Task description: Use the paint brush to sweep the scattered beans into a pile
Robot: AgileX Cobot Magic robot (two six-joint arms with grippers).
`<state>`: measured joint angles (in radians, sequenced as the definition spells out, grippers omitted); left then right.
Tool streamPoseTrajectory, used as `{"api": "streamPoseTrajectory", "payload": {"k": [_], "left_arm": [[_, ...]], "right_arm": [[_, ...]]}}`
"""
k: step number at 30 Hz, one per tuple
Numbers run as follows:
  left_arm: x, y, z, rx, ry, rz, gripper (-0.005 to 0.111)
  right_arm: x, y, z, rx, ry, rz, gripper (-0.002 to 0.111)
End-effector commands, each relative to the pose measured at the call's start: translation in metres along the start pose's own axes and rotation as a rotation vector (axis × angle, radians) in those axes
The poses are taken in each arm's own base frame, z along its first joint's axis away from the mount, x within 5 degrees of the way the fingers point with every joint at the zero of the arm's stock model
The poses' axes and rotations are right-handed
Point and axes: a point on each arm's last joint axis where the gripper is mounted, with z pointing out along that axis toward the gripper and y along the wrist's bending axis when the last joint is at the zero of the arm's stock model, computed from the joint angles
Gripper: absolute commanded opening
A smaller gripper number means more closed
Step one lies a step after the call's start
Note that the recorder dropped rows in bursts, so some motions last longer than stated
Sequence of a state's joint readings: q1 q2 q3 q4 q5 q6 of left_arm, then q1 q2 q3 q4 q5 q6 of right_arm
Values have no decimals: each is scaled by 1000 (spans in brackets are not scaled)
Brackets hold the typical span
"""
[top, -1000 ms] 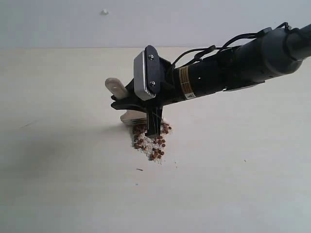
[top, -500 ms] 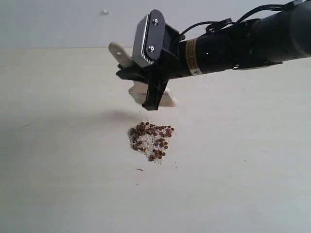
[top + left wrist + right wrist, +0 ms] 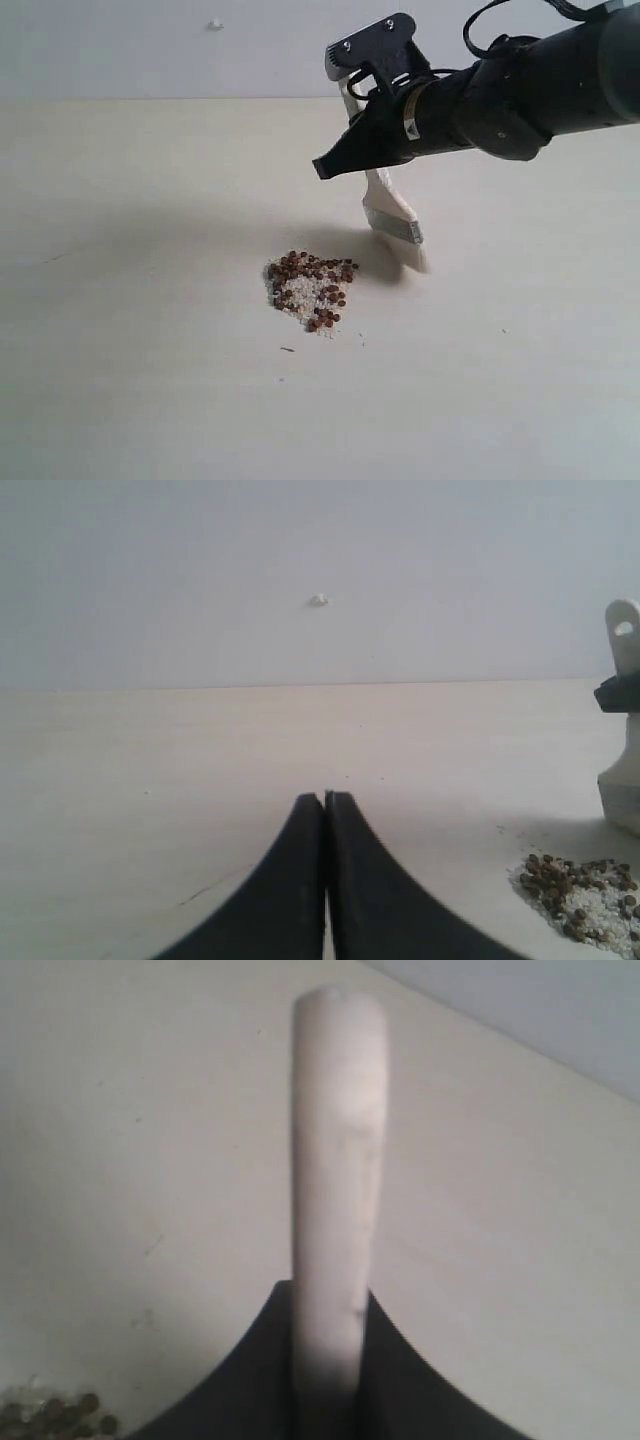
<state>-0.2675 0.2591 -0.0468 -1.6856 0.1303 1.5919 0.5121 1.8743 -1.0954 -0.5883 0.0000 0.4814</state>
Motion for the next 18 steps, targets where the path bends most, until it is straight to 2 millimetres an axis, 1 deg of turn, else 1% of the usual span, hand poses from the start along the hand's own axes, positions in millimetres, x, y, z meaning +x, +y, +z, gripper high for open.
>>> {"api": "streamPoseTrajectory", "payload": {"k": [1, 2, 3, 5, 8, 11, 15, 18], "left_arm": [[1, 0, 0, -1, -2, 5, 0], [1, 0, 0, -1, -2, 5, 0], [1, 0, 0, -1, -2, 5, 0], [1, 0, 0, -1, -2, 5, 0], [1, 0, 0, -1, -2, 5, 0], [1, 0, 0, -1, -2, 5, 0], [1, 0, 0, -1, -2, 5, 0], [1, 0, 0, -1, -2, 5, 0]], "right_arm": [[8, 21, -2, -42, 24, 54, 0], [8, 24, -2, -47, 26, 58, 0], [8, 32, -3, -67, 17, 75, 0], [6, 38, -3, -89, 0, 104, 0], [2, 40, -4, -109, -30, 142, 0], [-3, 39, -11, -106, -48, 160, 0], [-15, 36, -27, -97, -88, 123, 0], [-34, 34, -53, -92, -173, 53, 0]]}}
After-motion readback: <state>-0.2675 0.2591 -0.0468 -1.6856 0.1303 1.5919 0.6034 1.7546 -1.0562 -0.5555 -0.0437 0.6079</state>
